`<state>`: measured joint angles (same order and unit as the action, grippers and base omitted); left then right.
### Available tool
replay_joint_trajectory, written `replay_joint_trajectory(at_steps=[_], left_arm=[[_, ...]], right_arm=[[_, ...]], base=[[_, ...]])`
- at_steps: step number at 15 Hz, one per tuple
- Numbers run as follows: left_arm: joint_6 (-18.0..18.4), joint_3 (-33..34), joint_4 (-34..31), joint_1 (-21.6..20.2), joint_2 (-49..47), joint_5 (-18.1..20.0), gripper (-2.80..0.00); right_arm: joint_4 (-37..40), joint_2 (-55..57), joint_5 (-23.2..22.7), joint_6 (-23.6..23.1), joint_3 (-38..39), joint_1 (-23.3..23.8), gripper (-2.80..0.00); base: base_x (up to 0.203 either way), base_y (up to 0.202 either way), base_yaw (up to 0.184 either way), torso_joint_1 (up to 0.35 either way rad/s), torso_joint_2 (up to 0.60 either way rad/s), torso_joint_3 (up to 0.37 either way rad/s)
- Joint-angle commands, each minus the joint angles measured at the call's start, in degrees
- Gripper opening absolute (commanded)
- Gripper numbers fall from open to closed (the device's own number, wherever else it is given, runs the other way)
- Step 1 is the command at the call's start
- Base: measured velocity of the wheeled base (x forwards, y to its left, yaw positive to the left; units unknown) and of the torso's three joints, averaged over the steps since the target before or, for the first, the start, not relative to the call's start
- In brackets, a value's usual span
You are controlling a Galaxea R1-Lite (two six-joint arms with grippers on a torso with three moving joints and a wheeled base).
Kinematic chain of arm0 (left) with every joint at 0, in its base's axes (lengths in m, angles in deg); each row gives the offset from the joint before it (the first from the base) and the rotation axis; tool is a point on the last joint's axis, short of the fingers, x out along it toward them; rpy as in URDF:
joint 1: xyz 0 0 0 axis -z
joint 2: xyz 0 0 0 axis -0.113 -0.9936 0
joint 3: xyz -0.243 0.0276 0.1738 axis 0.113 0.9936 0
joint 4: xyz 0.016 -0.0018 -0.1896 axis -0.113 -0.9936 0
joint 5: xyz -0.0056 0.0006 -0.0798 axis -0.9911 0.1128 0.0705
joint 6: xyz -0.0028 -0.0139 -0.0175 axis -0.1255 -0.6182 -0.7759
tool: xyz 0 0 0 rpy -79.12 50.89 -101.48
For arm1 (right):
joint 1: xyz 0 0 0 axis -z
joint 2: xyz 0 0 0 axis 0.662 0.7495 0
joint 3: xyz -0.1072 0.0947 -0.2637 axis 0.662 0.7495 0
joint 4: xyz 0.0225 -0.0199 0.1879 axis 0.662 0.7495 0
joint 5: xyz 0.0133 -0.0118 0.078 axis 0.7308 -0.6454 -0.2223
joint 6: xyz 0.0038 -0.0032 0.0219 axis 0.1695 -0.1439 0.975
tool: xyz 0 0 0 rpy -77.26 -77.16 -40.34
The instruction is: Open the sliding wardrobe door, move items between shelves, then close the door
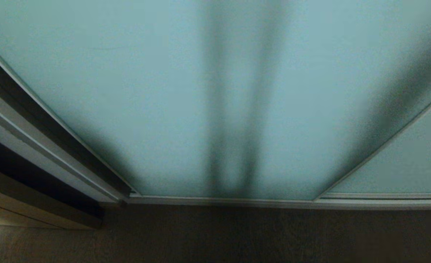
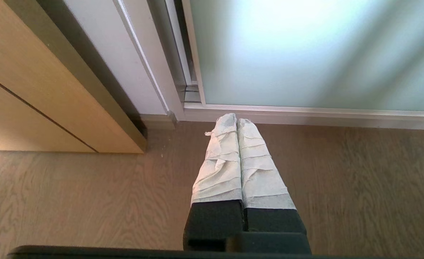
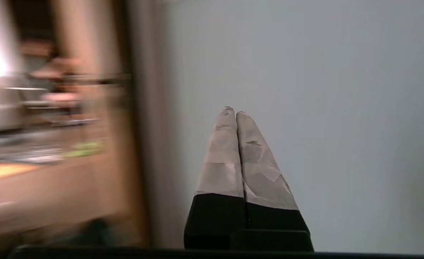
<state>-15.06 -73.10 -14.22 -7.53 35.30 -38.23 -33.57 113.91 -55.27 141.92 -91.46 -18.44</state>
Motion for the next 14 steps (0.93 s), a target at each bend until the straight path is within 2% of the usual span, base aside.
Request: replay_joint_trajectory(at_steps=[1,5,7,9,11,13,14], left_arm=[[0.05,0.00,0.03,-0.02,-0.08,0.00,-2.80],[0.05,0.00,0.03,-0.02,-0.08,0.00,-2.80],[0.05,0.00,0.03,-0.02,-0.08,0.00,-2.80],[0.05,0.00,0.03,-0.02,-0.08,0.00,-2.80],[0.05,0.00,0.03,-0.02,-0.08,0.00,-2.80],[0.05,0.00,0.03,-0.02,-0.08,0.00,-2.80],[0.05,0.00,0.03,-0.09,-0.08,0.00,-2.80]], right_arm=[[5.94,-8.97,-3.61,0.35,2.74,-9.02,-2.80],[19.24,-19.24,-5.80,-0.20,11.95,-14.18,-2.80],[23.95,-21.11,-5.84,-3.26,16.66,-14.77,-2.80],[25.69,-20.81,-5.25,-13.05,21.10,-14.73,-2.80],[28.57,-20.33,-1.49,-25.60,24.33,-14.41,-2.80],[33.44,-19.75,8.81,-40.41,25.14,-14.34,-2.80],[35.68,-19.51,15.12,-46.09,24.94,-14.52,-2.80]], base=[[0.000,0.000,0.000,0.000,0.00,0.000],[0.000,0.000,0.000,0.000,0.00,0.000],[0.000,0.000,0.000,0.000,0.00,0.000],[0.000,0.000,0.000,0.000,0.00,0.000],[0.000,0.000,0.000,0.000,0.00,0.000],[0.000,0.000,0.000,0.000,0.00,0.000],[0.000,0.000,0.000,0.000,0.00,0.000]])
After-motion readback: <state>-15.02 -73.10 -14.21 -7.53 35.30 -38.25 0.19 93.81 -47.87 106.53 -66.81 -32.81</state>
